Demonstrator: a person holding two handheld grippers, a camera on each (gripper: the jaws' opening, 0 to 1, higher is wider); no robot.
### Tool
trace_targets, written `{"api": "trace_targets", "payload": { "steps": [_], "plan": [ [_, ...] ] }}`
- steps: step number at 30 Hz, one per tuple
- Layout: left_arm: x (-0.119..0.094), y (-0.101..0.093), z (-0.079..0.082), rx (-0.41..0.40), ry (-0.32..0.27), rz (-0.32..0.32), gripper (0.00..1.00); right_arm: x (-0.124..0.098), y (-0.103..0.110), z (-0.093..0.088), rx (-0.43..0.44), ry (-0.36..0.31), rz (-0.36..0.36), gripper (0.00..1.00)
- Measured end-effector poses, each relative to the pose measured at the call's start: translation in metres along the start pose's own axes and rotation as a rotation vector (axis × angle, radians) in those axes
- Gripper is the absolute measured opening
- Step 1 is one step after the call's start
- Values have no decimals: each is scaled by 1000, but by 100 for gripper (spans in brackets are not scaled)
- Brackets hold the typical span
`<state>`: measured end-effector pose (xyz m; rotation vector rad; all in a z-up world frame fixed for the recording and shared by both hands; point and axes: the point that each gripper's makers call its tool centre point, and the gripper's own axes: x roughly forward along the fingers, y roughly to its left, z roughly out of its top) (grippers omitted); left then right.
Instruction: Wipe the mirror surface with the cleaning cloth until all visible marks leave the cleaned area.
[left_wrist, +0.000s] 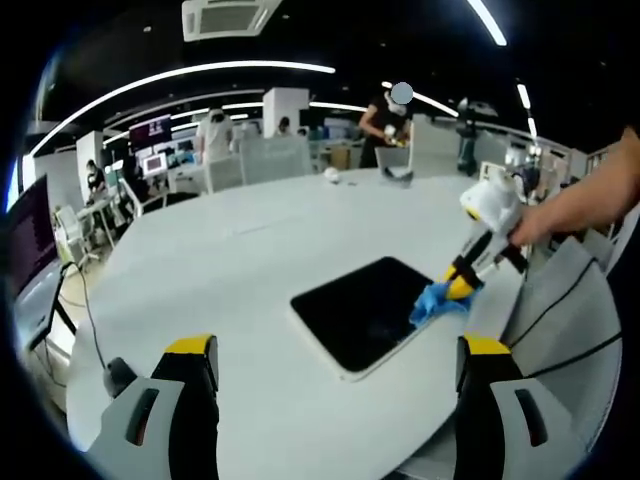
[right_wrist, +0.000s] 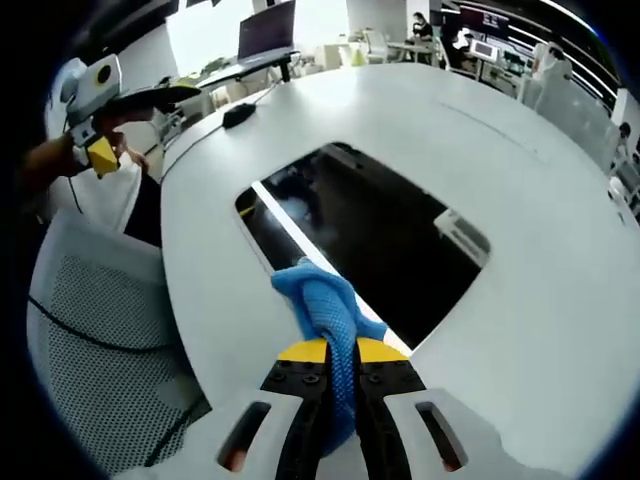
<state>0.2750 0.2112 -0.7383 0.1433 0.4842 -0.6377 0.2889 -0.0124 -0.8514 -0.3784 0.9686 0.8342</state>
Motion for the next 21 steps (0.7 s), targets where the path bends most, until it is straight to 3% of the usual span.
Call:
{"api": "trace_targets", "payload": {
  "steps": [21],
  "plan": [
    [1,-7,1,13,0,-16,99,-10,-13,-14,6,31,-27,4]
  ]
}}
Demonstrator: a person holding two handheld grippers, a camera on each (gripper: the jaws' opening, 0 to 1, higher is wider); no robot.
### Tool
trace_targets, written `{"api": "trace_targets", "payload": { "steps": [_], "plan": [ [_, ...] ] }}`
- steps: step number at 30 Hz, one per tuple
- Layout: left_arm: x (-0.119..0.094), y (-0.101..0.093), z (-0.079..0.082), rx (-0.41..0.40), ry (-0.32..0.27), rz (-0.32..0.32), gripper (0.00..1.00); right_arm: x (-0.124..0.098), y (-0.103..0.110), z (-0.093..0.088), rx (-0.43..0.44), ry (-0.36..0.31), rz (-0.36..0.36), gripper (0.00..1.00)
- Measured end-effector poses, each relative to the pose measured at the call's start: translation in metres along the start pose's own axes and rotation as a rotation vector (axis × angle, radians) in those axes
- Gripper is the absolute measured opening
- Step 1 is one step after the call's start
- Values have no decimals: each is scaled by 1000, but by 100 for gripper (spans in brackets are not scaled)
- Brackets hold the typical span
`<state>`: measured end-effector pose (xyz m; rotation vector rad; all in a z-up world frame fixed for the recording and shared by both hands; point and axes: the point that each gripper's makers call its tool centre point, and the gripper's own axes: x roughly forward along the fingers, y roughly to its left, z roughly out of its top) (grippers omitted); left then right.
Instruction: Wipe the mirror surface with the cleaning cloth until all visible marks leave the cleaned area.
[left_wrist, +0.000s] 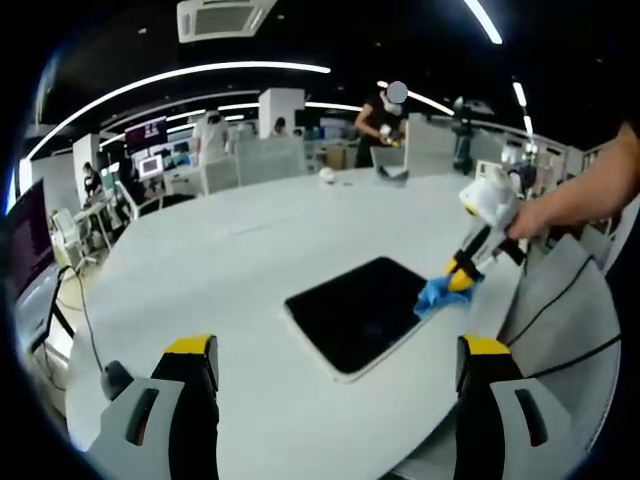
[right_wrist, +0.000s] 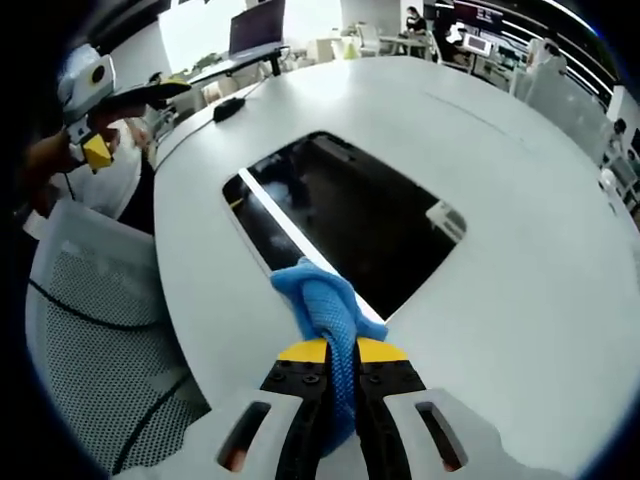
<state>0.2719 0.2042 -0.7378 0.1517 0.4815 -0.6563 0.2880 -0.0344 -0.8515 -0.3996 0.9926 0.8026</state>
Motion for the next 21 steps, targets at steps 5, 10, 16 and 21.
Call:
{"api": "trace_targets", "payload": {
  "steps": [5,10,16,21],
  "plan": [
    [1,1,0,0,1,-1,99,0,0,0,9,8,1,4],
    [2,1,0,0,2,-3,99,1,-2,1,26,20,6,4],
    [5,2,-1,-1,4,-5,99,2,-4,3,51,38,9,4],
    [5,2,0,-3,6,-6,99,4,-8,5,59,46,6,4]
  ]
}}
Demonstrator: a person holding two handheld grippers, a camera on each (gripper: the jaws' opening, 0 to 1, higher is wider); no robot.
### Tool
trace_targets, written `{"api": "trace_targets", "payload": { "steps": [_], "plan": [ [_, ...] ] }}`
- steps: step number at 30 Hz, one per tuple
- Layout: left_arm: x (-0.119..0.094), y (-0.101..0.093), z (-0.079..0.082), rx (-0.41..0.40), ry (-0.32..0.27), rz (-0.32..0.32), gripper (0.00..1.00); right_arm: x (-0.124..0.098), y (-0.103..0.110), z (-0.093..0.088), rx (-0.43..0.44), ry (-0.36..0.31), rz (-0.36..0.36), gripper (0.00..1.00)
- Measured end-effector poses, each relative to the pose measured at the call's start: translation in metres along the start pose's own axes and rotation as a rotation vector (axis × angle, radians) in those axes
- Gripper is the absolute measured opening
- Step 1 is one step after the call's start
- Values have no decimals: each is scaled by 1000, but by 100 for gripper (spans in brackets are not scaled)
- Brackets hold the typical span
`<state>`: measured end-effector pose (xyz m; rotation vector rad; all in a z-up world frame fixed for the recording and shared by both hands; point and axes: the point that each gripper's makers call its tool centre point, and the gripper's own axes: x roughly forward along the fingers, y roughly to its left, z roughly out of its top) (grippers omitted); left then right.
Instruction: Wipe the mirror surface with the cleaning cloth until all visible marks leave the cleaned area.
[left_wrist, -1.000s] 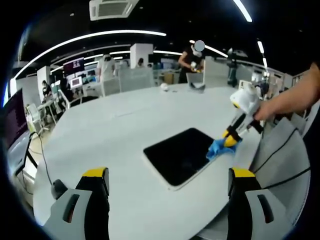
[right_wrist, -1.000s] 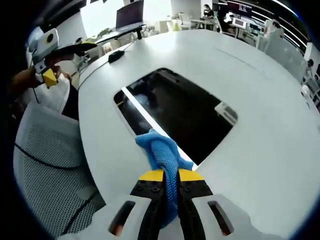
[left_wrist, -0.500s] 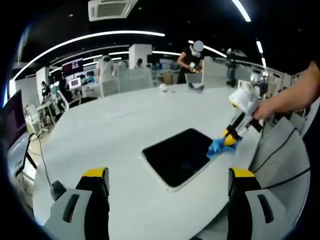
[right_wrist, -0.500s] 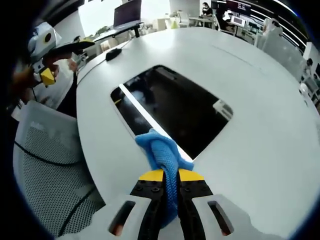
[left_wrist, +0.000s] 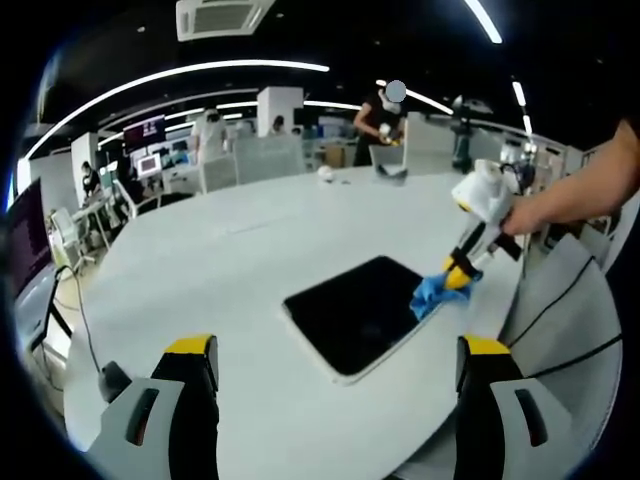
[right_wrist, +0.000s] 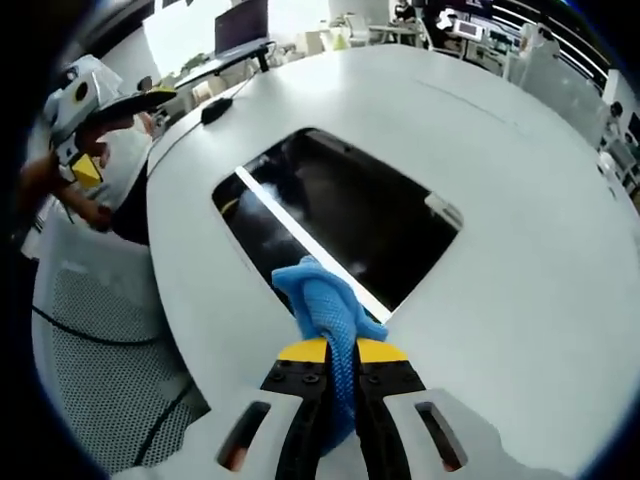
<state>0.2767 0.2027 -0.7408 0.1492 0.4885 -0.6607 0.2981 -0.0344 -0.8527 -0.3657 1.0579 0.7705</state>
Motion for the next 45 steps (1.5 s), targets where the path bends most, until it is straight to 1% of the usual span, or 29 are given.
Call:
{"api": "trace_targets", "payload": {
  "steps": [20,28,45],
  "plan": [
    [6,4,-6,-32,8,-2,99,8,-21,18,2,5,-22,3],
    [6,6,-9,-37,17,5,99,12,-34,29,10,-2,-33,3],
    [12,7,-8,-49,26,6,99,21,-60,51,-19,5,-50,3]
  ]
}}
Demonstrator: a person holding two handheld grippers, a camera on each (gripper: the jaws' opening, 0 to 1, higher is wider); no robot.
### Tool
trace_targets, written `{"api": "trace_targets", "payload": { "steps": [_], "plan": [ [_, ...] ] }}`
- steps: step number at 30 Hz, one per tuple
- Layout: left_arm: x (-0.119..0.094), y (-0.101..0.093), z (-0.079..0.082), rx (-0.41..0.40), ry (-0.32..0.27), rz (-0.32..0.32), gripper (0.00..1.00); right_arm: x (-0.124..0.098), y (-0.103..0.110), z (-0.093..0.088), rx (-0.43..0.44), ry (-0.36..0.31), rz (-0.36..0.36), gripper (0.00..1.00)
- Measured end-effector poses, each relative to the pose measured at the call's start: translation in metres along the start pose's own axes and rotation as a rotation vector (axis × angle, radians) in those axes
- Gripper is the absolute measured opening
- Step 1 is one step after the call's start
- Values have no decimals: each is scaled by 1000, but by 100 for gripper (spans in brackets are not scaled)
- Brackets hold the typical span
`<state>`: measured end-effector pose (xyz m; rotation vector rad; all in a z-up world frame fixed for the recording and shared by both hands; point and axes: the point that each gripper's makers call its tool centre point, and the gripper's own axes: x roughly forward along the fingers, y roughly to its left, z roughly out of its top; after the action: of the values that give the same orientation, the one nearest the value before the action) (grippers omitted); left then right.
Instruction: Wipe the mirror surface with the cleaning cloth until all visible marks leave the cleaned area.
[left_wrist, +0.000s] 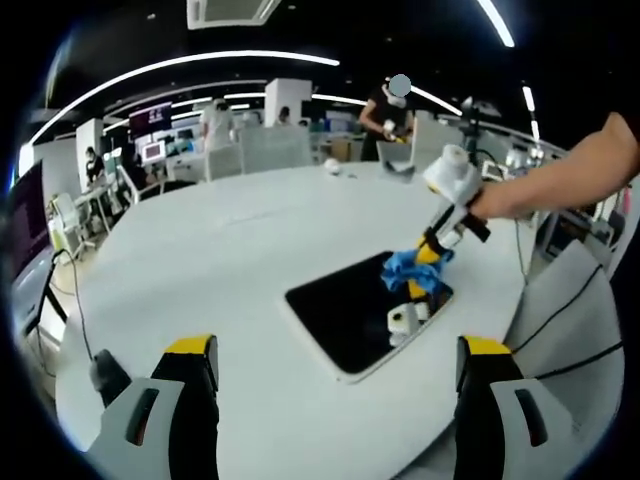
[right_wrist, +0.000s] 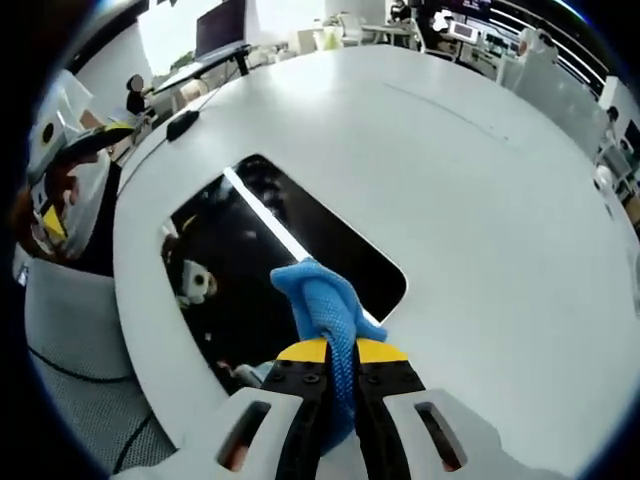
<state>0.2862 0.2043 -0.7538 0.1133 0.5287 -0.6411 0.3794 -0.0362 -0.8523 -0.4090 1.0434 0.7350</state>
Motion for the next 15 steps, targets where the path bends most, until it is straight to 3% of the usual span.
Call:
{"api": "trace_targets", "payload": {
  "steps": [15],
  "plan": [
    [5,0,6,-4,-6,-3,99,7,-20,16,6,-5,-11,3]
  ]
}}
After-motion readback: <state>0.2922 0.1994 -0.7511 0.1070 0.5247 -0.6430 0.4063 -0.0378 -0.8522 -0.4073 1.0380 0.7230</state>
